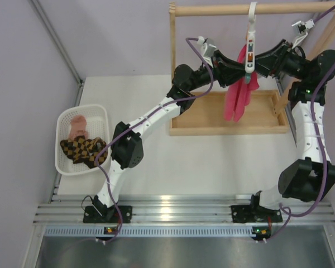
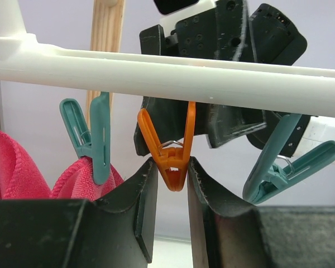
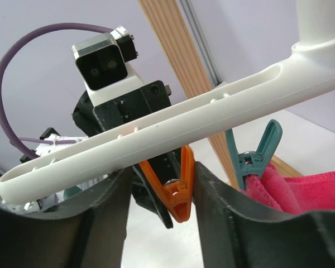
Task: Clip the socks to the hanger
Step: Open the clamp at the hanger.
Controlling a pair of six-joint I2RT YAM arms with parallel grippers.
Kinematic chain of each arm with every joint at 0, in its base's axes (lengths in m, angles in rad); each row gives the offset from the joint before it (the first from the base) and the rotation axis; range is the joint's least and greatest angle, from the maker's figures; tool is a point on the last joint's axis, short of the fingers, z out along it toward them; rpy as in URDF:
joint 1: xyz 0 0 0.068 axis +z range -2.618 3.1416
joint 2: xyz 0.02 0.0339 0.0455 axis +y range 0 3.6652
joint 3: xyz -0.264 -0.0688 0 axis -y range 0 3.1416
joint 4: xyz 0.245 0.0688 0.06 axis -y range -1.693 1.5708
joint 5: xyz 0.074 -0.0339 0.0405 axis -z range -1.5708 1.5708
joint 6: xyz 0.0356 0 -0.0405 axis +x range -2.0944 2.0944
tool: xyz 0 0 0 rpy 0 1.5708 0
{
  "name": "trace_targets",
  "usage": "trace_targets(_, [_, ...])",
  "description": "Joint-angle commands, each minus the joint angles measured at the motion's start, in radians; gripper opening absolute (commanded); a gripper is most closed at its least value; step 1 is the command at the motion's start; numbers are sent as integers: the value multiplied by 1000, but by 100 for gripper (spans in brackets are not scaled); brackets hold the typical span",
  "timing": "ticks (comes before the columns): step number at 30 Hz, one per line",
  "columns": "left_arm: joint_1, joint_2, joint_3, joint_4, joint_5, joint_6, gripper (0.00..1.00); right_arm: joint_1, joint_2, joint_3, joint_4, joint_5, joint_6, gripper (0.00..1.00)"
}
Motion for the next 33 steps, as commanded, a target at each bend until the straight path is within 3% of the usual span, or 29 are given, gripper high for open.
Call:
trace_targets(1, [-1, -1, -19, 45, 53, -13, 1, 20, 14, 14, 117, 19, 61, 44])
trace_targets(6, [1, -10, -33, 46, 56, -18, 5, 23, 20, 14, 120, 28, 74, 31])
trace_targets(8, [1, -16, -43, 45, 56, -16, 8, 23, 17, 13, 113, 29, 72, 18])
trace_targets(10, [2, -22, -51, 37, 56, -9, 18, 25, 13, 5, 93, 39, 61, 8])
trace_targets(12, [7, -39, -71, 29, 61, 1, 27, 25, 6, 4, 44, 39, 31, 6])
trace_targets(13, [11, -47, -79, 23, 60, 4, 40, 23, 3, 2, 28, 39, 25, 4])
trace_targets(14, [14, -65, -99, 16, 63, 10, 45, 25, 3, 4, 21, 37, 19, 0])
trace_targets(15, [22, -76, -112, 0, 61, 25, 50, 23, 3, 4, 4, 37, 14, 0])
trace_targets(17, [39, -123, -166, -32, 57, 63, 70, 23, 0, 2, -2, 39, 23, 0])
trace_targets(19, [54, -180, -232, -53, 53, 90, 80, 22, -1, -5, -6, 42, 32, 0])
trace_targets(23, [103, -271, -329, -87, 38, 139, 83, 20, -15, -35, 36, 55, 84, 0])
trace_targets(28, [125, -346, -386, -115, 67, 202, 80, 14, -13, -114, 220, 98, 319, 0])
trace_targets(33, [119, -311, -338, -61, 29, 117, 80, 13, -78, -136, -16, 260, 246, 0])
